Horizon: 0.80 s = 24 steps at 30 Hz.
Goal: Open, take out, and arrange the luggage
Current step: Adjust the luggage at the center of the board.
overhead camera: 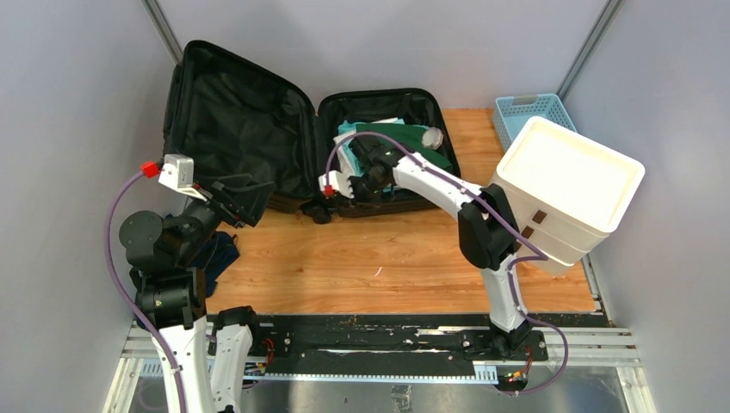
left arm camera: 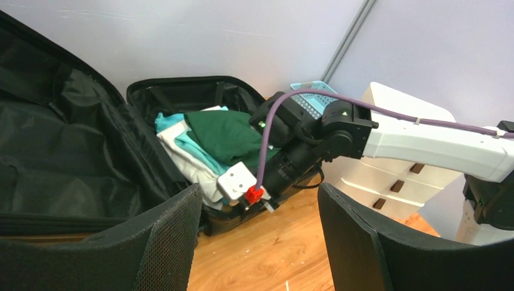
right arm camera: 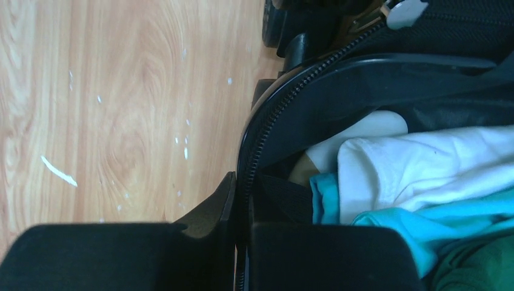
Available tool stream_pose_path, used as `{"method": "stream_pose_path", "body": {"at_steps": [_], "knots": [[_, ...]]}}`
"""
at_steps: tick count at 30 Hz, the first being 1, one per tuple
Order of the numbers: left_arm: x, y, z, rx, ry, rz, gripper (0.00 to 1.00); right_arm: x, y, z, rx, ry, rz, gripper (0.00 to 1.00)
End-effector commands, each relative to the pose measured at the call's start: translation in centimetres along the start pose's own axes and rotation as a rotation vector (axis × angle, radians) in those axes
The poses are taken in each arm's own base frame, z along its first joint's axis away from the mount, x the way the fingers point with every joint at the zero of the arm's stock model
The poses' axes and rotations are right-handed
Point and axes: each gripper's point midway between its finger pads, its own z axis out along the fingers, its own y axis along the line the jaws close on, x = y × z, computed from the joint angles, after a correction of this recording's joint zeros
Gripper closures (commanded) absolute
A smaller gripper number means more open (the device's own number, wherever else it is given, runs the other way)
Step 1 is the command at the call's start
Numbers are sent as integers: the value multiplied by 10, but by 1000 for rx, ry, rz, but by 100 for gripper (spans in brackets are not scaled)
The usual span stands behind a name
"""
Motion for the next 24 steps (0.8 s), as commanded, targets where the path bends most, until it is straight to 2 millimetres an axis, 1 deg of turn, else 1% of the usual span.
{"method": "stream_pose_path", "body": {"at_steps": [1,6,9,10,11,12,13,14,16,18,20,22,23,24], "knots": [[0,-8,-3,30,0,32,27,-79,11,32,-29,-130,-16,100],[-1,-8,-4,25,5,41,27,-122,3,51,-13,-206,73,100],[0,-8,-5,22,9,41,27,-140,-3,60,-4,-239,109,100],[0,-8,-5,23,9,42,27,-146,-6,60,2,-251,114,100],[0,-8,-5,21,10,42,27,-147,-7,62,1,-254,125,99],[0,-8,-5,20,13,44,27,-148,-7,62,0,-256,131,97],[1,-8,-6,20,16,45,27,-148,-5,61,-3,-254,134,89],[1,-8,-6,20,17,46,27,-146,-4,58,-3,-250,137,77],[1,-8,-6,22,16,47,27,-150,-1,40,6,-260,127,53],[2,-10,-5,40,15,45,27,-153,4,17,7,-271,123,37],[1,-19,-4,98,3,34,26,-154,11,-12,-10,-282,124,31],[-4,-29,-2,165,-26,23,25,-153,21,-44,-36,-299,112,27],[-1,-30,0,186,-27,3,23,-150,25,-61,-36,-303,106,26],[-1,-31,1,195,-33,-19,14,-144,31,-75,-43,-300,106,26]]}}
